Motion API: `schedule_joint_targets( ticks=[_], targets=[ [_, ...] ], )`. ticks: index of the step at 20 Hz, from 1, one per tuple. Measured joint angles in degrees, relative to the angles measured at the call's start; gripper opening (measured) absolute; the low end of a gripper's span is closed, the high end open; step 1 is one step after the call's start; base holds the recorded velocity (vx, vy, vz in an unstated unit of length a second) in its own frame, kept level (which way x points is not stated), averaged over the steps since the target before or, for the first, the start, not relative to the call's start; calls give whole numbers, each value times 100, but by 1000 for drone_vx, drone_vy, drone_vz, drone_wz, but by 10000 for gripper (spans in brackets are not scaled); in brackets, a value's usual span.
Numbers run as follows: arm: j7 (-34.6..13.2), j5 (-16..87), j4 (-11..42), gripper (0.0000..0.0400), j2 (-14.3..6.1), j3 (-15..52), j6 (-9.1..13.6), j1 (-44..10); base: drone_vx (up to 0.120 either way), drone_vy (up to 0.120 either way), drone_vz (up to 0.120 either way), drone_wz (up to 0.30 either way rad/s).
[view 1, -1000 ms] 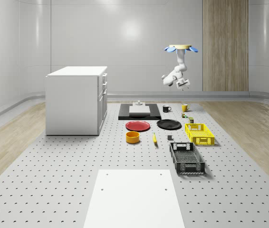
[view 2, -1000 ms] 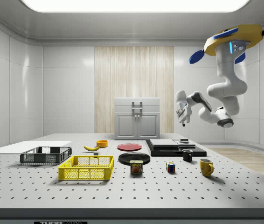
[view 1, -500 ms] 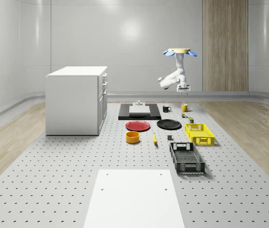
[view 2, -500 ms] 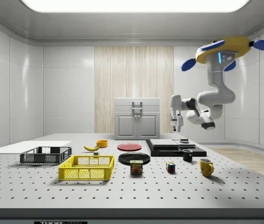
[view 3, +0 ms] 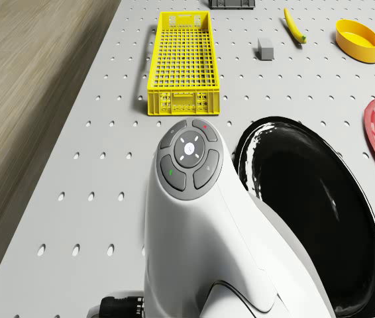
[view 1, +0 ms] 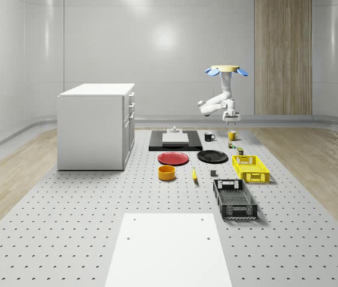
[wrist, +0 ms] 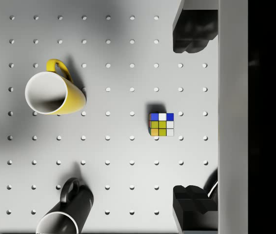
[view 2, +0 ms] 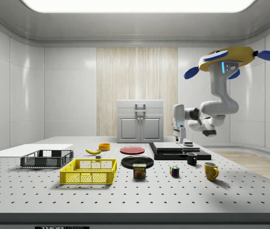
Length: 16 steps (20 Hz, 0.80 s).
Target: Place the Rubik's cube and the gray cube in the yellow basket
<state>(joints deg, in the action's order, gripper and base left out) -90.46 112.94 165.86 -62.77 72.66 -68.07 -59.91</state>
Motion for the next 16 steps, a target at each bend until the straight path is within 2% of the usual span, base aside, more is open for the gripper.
schedule_joint_targets(
  ticks=[4, 5, 16],
  targets=[
    [-57, -58, -8, 400, -126, 52, -95, -67, 20, 0, -120, 0],
    [-70, -73, -10, 400, -156, 64, -120, -81, 0, -120, -120, 0],
    [-184, -239, -32, 400, -477, 173, -402, -204, 0, 0, -120, 0]
  ],
)
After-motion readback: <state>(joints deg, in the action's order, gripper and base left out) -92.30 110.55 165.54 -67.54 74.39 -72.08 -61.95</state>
